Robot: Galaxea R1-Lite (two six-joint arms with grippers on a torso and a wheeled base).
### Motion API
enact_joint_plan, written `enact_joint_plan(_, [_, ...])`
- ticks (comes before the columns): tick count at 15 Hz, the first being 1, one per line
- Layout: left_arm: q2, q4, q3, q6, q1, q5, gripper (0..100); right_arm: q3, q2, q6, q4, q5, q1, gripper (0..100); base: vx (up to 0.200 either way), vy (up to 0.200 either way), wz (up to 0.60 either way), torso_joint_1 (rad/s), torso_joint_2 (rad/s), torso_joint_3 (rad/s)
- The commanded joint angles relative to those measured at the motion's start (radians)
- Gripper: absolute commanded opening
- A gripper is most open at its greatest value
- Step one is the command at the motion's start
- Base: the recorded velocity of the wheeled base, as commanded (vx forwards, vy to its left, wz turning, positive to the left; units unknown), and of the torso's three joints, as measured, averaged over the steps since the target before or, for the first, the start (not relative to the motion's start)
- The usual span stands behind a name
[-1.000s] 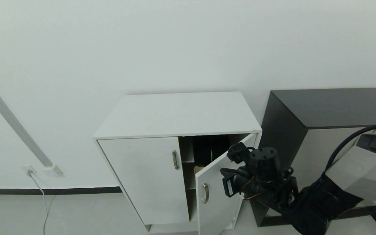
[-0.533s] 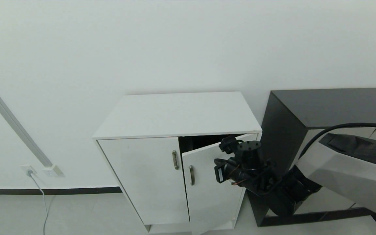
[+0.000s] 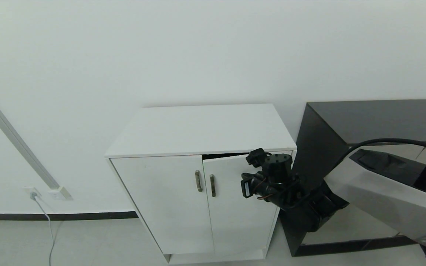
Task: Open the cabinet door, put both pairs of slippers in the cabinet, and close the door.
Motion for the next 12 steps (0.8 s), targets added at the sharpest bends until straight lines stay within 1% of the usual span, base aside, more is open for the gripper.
enact_joint_plan(1, [0.001,0.000,0.000,0.001,0.000,0.000,0,-0.033,0.007,0.002,0.011,0.003,-0.009,0,0.000,0.000,0.00,0.000,0.00,0.000])
enact_joint_plan(12, [0.001,0.000,0.000,0.001,0.000,0.000,0,-0.050,0.004,0.000,0.013,0.003,-0.019,0,0.000,0.000,0.00,0.000,0.00,0.000])
